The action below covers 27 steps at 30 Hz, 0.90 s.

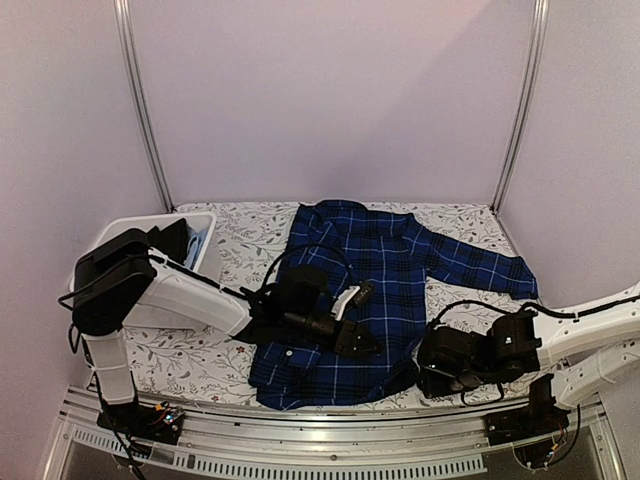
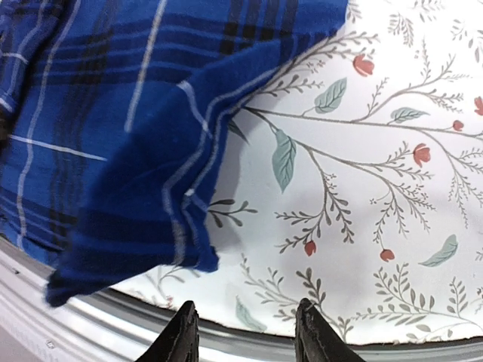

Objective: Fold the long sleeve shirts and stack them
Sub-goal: Adjust the corner of the shirt at the corner of the board.

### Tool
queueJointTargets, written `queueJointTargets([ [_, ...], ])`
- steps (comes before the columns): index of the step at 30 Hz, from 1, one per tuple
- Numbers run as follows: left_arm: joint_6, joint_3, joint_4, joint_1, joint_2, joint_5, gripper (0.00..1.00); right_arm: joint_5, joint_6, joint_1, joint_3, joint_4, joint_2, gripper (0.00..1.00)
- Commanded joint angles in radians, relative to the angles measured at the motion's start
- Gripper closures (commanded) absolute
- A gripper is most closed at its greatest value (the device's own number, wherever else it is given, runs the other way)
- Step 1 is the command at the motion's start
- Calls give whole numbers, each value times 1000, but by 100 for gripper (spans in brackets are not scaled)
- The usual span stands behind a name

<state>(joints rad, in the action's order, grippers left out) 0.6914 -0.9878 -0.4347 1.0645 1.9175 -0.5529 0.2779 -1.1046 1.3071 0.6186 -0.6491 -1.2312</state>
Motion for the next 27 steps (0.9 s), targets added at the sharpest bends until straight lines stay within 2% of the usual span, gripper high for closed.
queueJointTargets([
  [1,-24,-40,82,-21,43,5,66,45,-15,-5,139,-128,112,58],
  [4,-40,-69,138,-21,70,8,69,39,64,-68,263,-128,101,58],
  [6,-34,-71,136,-21,81,0,69,-34,151,-148,310,-75,45,58],
  [9,-26,-69,141,-22,86,9,70,-177,271,-267,323,40,-52,62],
  [12,-13,-73,178,-31,97,38,72,-255,324,-312,311,130,-157,64],
  [16,2,-81,221,-44,121,58,74,-383,326,-328,237,221,-245,66],
  [19,1,-94,253,-50,135,67,75,-429,292,-328,145,225,-263,68],
  [27,-18,-106,314,-59,146,66,75,-470,175,-331,-103,181,-103,64],
])
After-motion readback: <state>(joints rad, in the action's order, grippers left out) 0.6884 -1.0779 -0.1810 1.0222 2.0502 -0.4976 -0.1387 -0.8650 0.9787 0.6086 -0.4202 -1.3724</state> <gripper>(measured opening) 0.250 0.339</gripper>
